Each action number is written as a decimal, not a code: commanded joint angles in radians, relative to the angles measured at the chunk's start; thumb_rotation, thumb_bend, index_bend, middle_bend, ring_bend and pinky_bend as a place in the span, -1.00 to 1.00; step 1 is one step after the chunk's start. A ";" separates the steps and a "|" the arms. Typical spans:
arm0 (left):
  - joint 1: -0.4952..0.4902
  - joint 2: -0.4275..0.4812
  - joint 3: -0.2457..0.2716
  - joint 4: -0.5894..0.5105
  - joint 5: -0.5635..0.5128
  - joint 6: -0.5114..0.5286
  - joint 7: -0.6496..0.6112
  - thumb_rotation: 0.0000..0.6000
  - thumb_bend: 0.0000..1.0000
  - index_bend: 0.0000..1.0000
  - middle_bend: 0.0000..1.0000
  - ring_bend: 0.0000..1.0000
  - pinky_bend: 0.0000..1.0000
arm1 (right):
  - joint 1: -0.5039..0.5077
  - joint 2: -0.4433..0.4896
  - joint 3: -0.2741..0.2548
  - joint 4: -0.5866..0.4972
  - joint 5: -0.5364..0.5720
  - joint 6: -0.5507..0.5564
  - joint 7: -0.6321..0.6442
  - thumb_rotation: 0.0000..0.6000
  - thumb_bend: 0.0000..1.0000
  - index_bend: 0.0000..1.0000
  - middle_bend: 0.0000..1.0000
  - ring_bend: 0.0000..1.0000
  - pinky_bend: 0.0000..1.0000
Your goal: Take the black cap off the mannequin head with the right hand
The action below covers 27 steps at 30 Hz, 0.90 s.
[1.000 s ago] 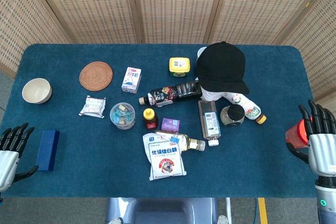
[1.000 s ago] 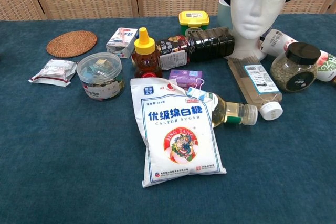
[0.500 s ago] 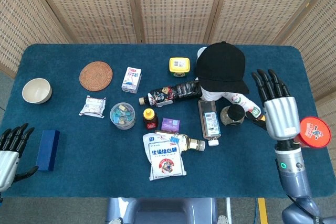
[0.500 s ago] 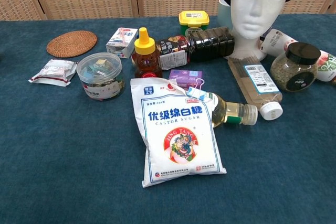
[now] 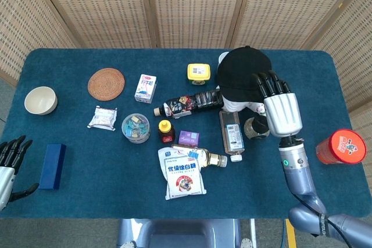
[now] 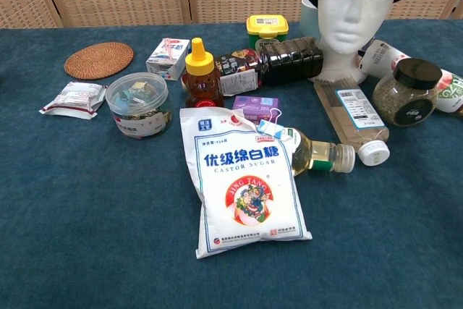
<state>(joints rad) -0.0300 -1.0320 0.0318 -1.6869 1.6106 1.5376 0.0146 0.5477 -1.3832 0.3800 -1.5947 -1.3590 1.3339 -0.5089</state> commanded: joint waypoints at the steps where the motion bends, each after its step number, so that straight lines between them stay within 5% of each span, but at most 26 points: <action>1: 0.001 0.001 -0.001 0.004 0.002 0.006 -0.009 1.00 -0.89 -1.00 -1.00 -1.00 -0.96 | 0.036 -0.049 -0.004 0.102 -0.023 0.010 0.004 1.00 -0.65 -0.55 -0.41 -0.47 -0.27; 6: 0.002 0.002 -0.005 0.007 -0.004 0.008 -0.018 1.00 -0.89 -1.00 -1.00 -1.00 -0.96 | 0.061 -0.115 0.001 0.246 -0.074 0.085 0.028 1.00 -0.58 -0.28 -0.12 -0.11 -0.01; 11: 0.001 0.000 -0.007 0.006 -0.002 0.008 -0.016 1.00 -0.89 -1.00 -1.00 -1.00 -0.96 | 0.086 -0.161 0.004 0.350 -0.085 0.112 0.049 1.00 -0.51 -0.15 0.04 0.04 0.19; 16: 0.002 -0.003 -0.006 0.008 0.001 0.011 -0.012 1.00 -0.89 -1.00 -1.00 -1.00 -0.96 | 0.107 -0.192 -0.009 0.432 -0.119 0.140 0.078 1.00 -0.23 0.12 0.29 0.30 0.52; 21: 0.001 0.000 -0.006 0.007 -0.001 0.008 -0.022 1.00 -0.89 -1.00 -1.00 -1.00 -0.96 | 0.127 -0.222 -0.015 0.509 -0.154 0.182 0.135 1.00 0.09 0.26 0.43 0.44 0.69; 27: 0.002 0.005 -0.007 0.009 -0.002 0.009 -0.032 1.00 -0.89 -1.00 -1.00 -1.00 -0.96 | 0.136 -0.223 -0.022 0.529 -0.170 0.203 0.170 1.00 0.16 0.31 0.47 0.47 0.73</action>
<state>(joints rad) -0.0285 -1.0271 0.0252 -1.6781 1.6085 1.5463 -0.0178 0.6819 -1.6063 0.3595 -1.0669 -1.5272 1.5355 -0.3406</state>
